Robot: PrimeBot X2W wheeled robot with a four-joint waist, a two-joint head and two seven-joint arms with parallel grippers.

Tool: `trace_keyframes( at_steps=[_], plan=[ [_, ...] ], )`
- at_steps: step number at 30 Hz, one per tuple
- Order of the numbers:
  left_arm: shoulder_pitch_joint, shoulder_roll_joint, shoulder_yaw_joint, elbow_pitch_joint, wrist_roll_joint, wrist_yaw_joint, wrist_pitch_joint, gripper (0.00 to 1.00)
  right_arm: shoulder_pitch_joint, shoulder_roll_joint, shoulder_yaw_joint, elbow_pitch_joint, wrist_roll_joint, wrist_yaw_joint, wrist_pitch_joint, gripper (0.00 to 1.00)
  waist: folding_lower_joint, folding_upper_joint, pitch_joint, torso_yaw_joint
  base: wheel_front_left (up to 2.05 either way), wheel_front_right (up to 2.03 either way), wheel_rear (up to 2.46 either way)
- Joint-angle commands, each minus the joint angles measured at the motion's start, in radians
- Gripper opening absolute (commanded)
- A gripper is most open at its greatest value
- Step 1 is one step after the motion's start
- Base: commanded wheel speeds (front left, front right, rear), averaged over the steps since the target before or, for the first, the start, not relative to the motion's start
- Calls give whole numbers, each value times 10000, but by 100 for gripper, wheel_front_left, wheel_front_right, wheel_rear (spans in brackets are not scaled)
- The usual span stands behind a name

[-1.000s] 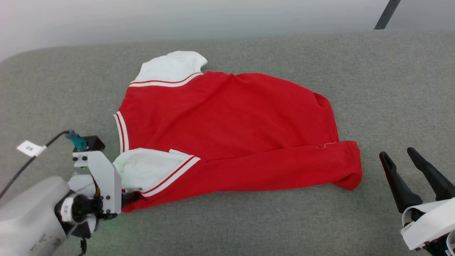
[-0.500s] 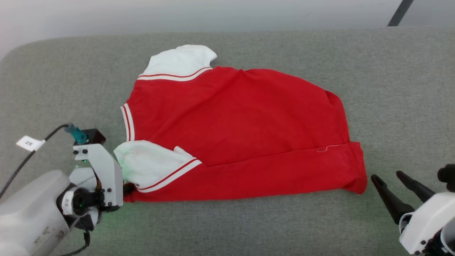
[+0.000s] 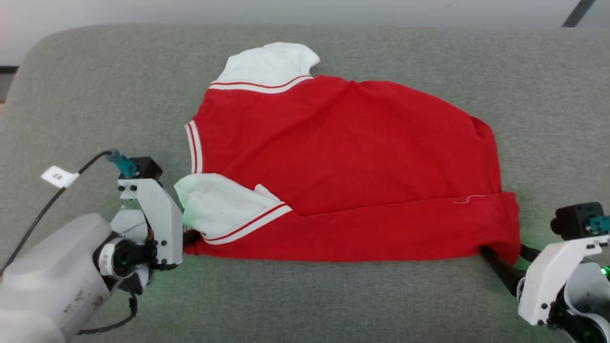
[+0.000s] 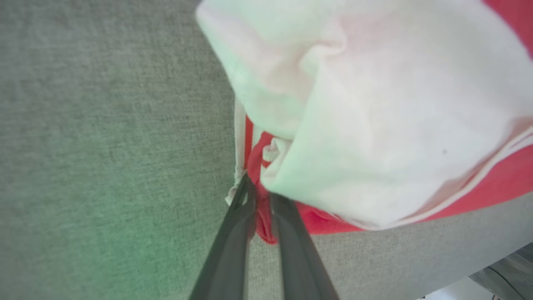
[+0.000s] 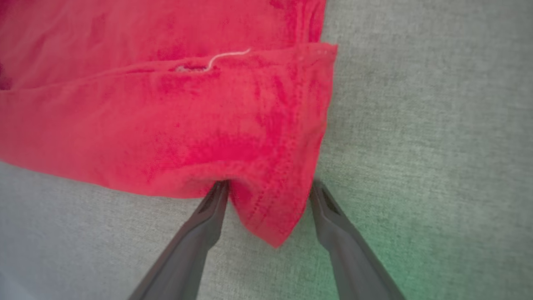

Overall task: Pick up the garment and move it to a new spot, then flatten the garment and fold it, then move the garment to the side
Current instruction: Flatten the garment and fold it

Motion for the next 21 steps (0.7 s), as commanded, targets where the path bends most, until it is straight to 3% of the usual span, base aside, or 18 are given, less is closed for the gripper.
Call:
trace_keyframes(
  at_steps=[1,2,3,4,12,21],
  plan=[
    [66,-558,-100,93,66,-24,-210,0,-143,-6,124,81,-39,-7,75,100,0,0,92,120,0,0,0],
    [49,-592,-101,124,84,-55,-228,0,-212,-4,207,213,-50,-7,121,89,0,0,105,150,0,0,0],
    [38,-612,-101,158,97,-90,-240,0,-267,-27,298,319,-52,-7,156,21,0,0,116,176,0,0,0],
    [32,-639,-100,187,107,-101,-255,0,-331,-49,385,406,-48,-7,144,0,0,0,126,198,0,0,0],
    [9,-638,-54,344,43,-232,-185,0,-468,-524,597,672,163,-10,233,0,0,0,69,322,0,0,0],
    [184,-121,-16,-318,-167,165,223,0,-1,-1027,164,162,418,-10,550,0,0,0,-350,432,0,0,0]
  ],
)
